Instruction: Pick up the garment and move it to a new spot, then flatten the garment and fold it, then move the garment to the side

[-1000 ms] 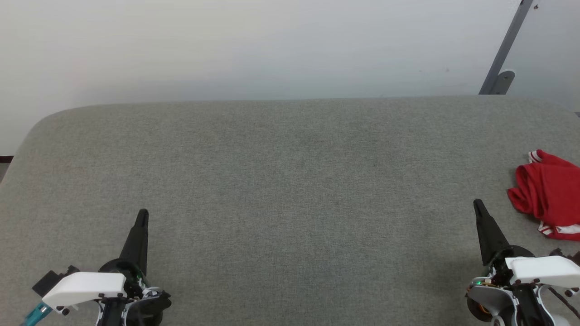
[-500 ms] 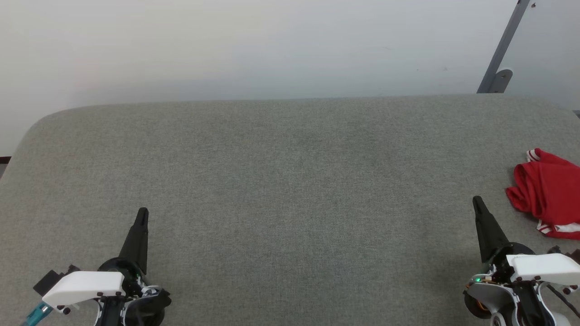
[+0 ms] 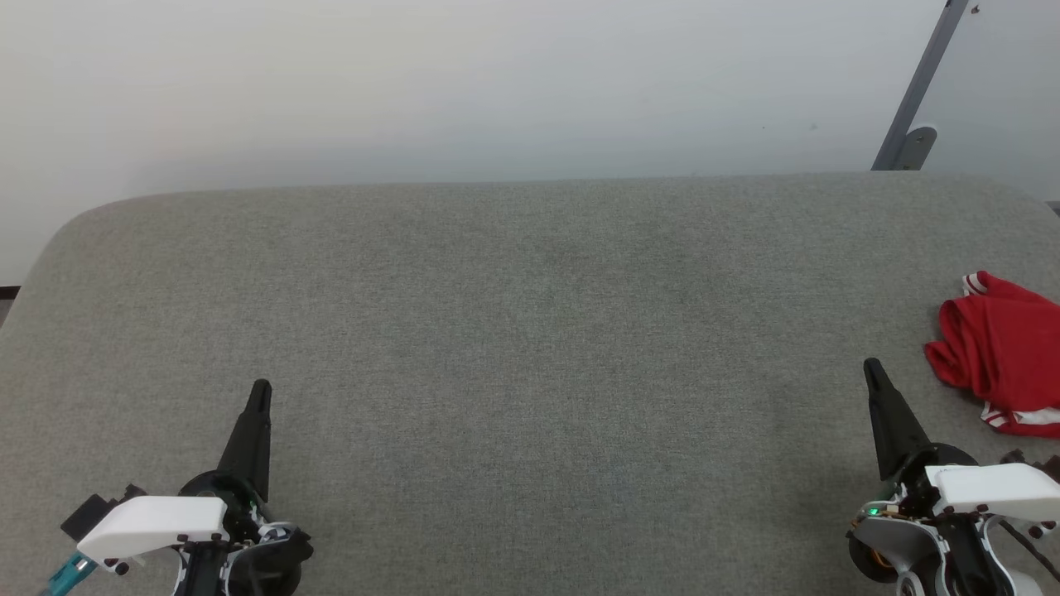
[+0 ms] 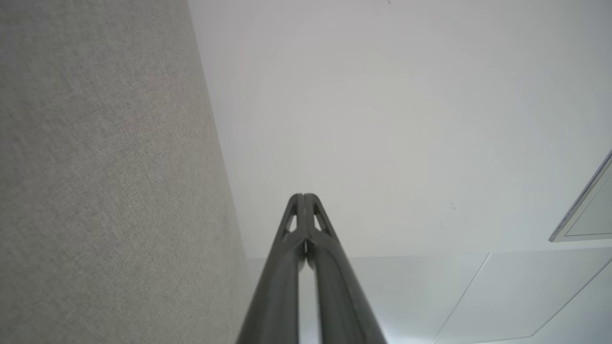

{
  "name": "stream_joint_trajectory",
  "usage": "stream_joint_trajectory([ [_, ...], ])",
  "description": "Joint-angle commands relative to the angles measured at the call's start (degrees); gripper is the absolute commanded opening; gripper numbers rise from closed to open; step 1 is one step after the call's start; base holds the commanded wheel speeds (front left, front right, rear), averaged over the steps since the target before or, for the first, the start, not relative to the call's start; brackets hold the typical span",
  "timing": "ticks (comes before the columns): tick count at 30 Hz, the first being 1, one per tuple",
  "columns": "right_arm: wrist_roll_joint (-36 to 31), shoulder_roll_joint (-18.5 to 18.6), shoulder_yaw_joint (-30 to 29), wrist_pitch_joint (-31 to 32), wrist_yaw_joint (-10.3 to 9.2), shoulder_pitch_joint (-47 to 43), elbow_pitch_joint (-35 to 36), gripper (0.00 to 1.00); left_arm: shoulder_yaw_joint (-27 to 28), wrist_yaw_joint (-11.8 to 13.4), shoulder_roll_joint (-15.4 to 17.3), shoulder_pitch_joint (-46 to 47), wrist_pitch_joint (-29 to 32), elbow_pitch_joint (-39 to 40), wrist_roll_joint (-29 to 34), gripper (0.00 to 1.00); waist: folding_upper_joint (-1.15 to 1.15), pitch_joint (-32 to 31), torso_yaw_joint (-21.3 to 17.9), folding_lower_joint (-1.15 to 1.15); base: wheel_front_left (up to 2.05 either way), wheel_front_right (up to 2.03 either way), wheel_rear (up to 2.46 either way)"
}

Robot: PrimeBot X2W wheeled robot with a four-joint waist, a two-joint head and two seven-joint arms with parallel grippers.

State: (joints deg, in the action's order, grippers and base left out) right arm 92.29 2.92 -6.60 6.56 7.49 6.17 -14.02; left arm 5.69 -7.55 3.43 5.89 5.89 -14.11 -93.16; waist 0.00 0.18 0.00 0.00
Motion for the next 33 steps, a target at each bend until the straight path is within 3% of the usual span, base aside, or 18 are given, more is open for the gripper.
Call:
stream_joint_trajectory([
  [1,0.22,-0.08,0.13,0.08,0.0,0.23,-0.1,0.0,0.26,0.13,-0.09,0.71,0.22,0.0,0.21,0.0,0.0,0.0,0.0,0.0,0.0,0.0,0.0],
  [33,0.23,-0.08,0.13,0.07,0.0,0.23,-0.1,0.0,0.56,0.13,-0.32,0.76,0.49,-0.02,0.45,0.0,0.0,0.0,0.0,0.0,0.0,0.0,0.0],
])
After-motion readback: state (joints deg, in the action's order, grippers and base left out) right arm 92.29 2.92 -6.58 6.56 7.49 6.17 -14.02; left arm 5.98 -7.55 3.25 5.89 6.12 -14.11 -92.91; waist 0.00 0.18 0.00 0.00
